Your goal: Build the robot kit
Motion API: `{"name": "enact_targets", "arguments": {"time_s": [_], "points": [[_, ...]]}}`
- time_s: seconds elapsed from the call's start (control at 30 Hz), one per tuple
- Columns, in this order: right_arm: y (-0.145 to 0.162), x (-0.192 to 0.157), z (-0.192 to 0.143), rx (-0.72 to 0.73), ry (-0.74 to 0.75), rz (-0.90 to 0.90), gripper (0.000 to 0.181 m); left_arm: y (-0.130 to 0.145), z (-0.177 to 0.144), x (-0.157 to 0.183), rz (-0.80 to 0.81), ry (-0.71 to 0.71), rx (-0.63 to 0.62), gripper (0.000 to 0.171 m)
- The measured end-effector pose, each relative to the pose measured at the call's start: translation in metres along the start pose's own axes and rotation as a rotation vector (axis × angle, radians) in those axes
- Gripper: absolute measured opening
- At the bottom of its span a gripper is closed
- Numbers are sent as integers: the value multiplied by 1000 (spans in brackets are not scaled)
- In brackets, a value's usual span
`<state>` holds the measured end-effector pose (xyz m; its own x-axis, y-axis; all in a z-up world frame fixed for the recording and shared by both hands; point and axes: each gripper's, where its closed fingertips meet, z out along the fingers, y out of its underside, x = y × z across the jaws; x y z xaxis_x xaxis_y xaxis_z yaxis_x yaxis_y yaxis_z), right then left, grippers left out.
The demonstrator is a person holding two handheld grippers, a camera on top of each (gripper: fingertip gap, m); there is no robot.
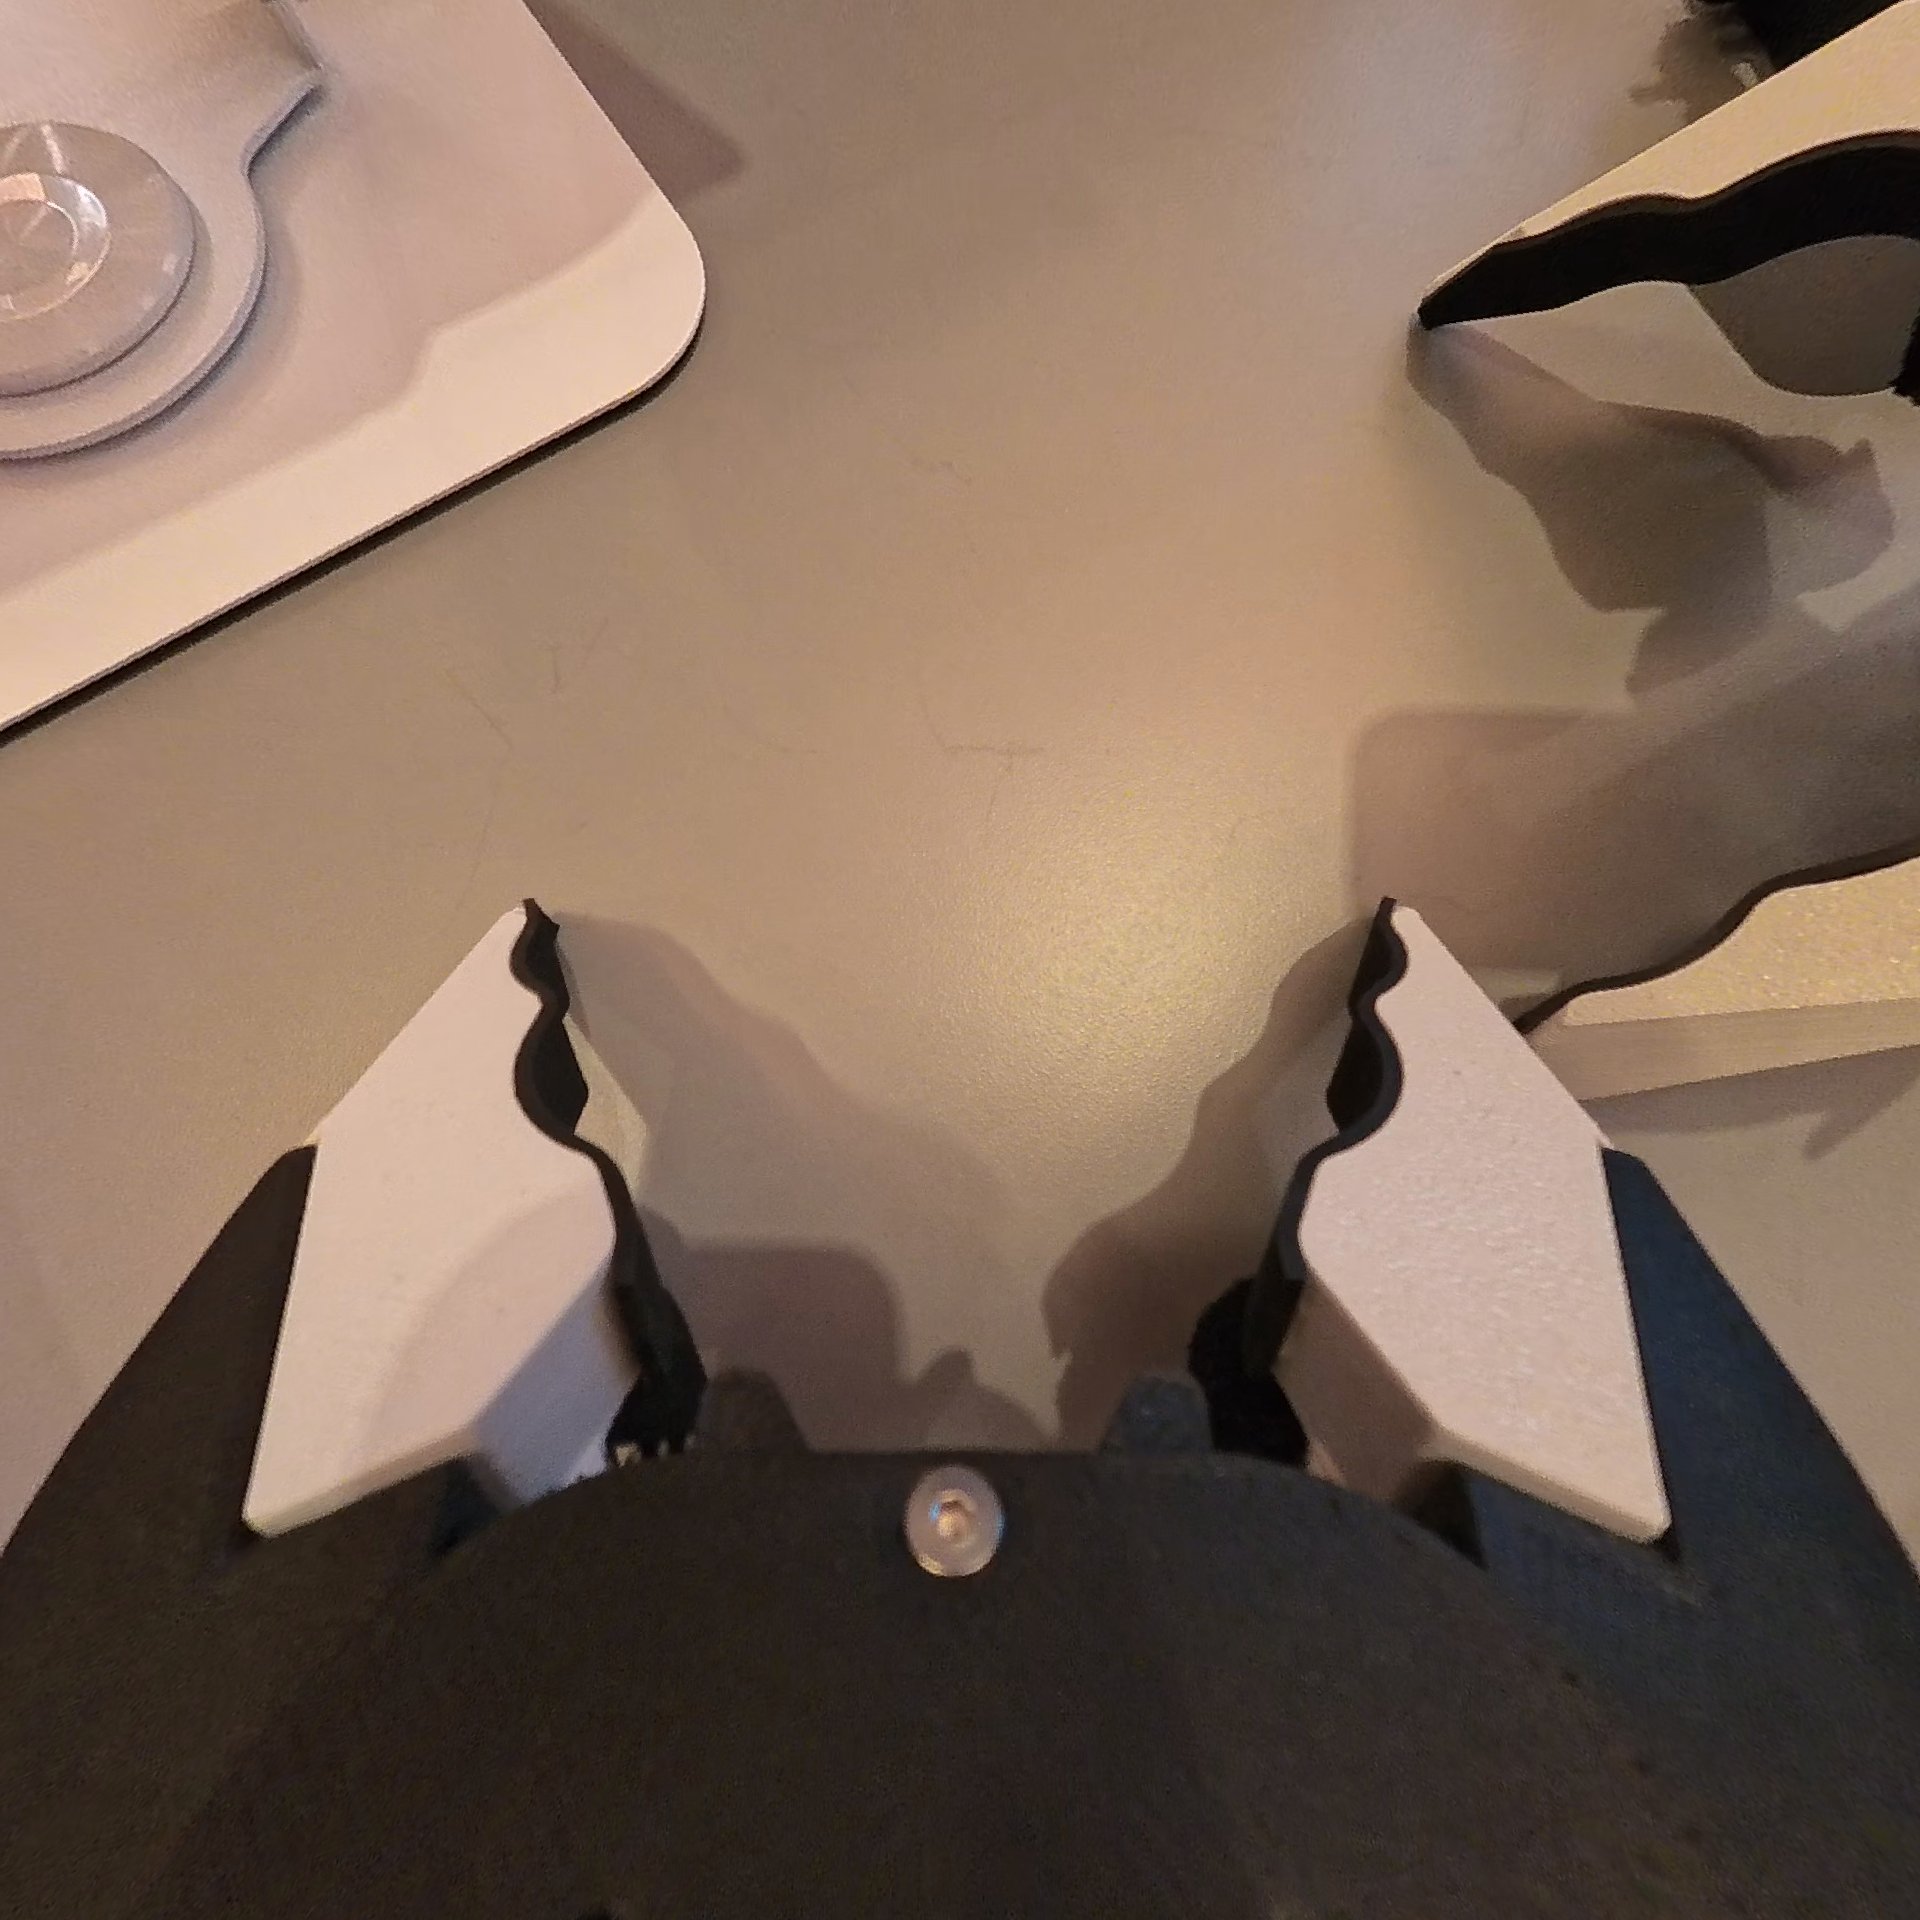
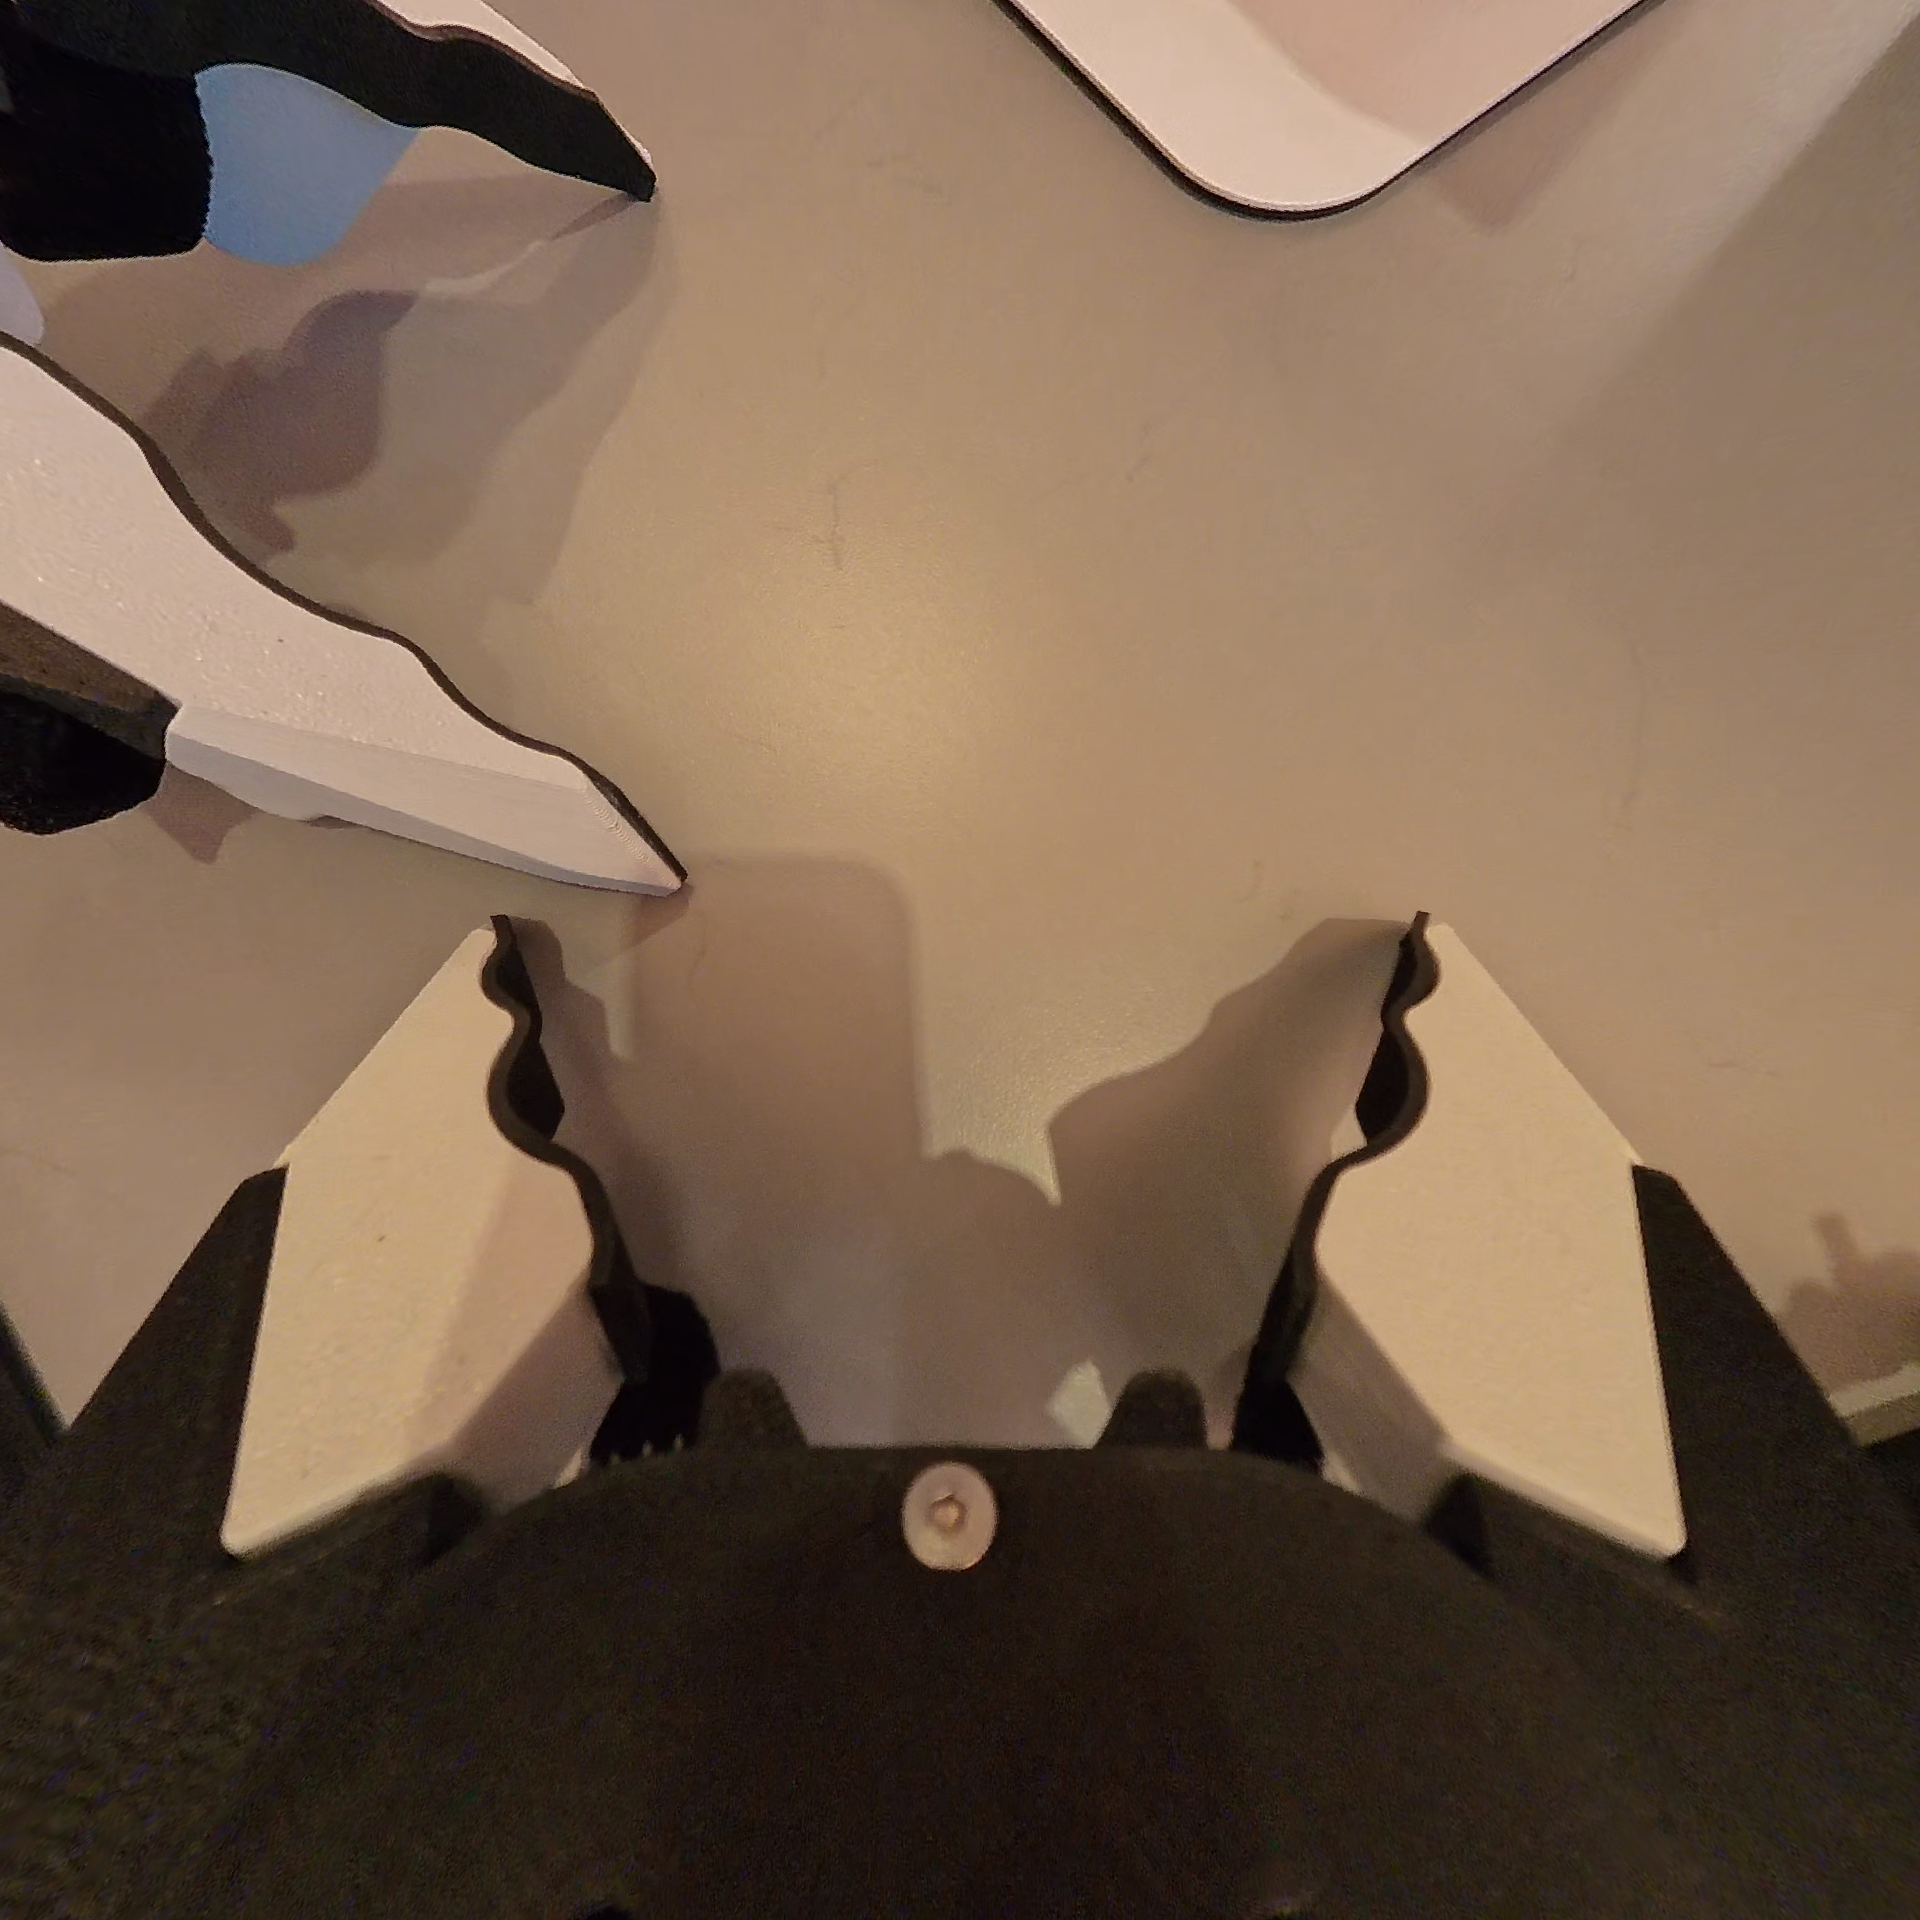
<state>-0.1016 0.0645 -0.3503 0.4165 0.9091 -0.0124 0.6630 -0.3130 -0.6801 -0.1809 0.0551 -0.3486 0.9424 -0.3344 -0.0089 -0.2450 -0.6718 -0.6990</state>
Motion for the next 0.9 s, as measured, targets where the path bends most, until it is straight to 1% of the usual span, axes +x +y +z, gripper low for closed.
{"name": "enact_targets", "arguments": {"time_s": [0.43, 0.9], "points": [[-3, -2, 1, 3, -4, 3, 155, 0, 0, 0, 0, 0, 0, 144], [-4, 0, 4, 10, 6, 15, 156, -1, 2, 0, -3, -3, -4, 148]]}}
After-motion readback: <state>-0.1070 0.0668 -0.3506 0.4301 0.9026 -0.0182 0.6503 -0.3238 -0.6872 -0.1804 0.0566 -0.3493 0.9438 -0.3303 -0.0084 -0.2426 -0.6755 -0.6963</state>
